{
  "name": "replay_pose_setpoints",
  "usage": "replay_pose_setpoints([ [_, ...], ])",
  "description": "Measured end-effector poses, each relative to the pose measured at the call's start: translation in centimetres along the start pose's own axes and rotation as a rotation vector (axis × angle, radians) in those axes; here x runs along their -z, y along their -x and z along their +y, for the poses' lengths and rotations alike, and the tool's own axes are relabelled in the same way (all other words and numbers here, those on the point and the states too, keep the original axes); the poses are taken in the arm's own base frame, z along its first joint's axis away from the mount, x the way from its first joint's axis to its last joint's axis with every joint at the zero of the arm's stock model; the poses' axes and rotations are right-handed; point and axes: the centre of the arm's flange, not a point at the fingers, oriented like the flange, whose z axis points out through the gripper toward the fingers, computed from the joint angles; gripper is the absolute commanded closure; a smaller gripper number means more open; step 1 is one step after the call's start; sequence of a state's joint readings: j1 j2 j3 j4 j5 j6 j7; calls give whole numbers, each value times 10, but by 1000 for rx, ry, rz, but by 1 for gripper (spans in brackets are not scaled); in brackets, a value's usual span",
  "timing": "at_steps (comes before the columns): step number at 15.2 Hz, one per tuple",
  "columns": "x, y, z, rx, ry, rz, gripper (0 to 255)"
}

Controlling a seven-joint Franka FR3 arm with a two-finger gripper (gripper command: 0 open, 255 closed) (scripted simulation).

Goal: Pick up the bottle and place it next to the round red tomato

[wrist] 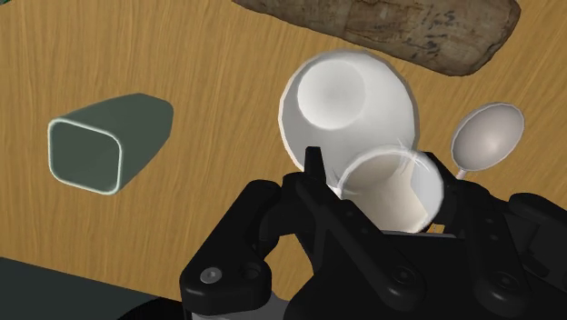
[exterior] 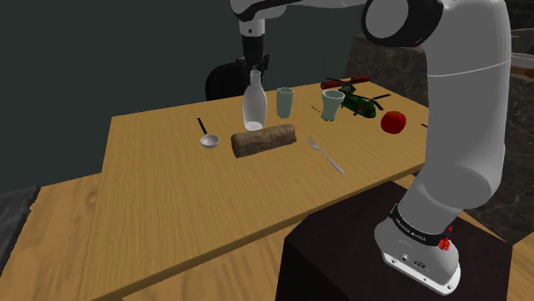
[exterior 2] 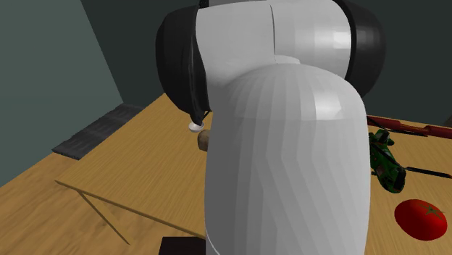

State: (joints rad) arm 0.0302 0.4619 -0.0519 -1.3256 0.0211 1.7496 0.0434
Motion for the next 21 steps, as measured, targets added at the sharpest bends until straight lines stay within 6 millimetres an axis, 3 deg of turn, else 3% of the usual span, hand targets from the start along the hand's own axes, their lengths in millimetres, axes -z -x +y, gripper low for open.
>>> replay_pose_setpoints([
  [21,110,4,-1,0,0,0,255],
])
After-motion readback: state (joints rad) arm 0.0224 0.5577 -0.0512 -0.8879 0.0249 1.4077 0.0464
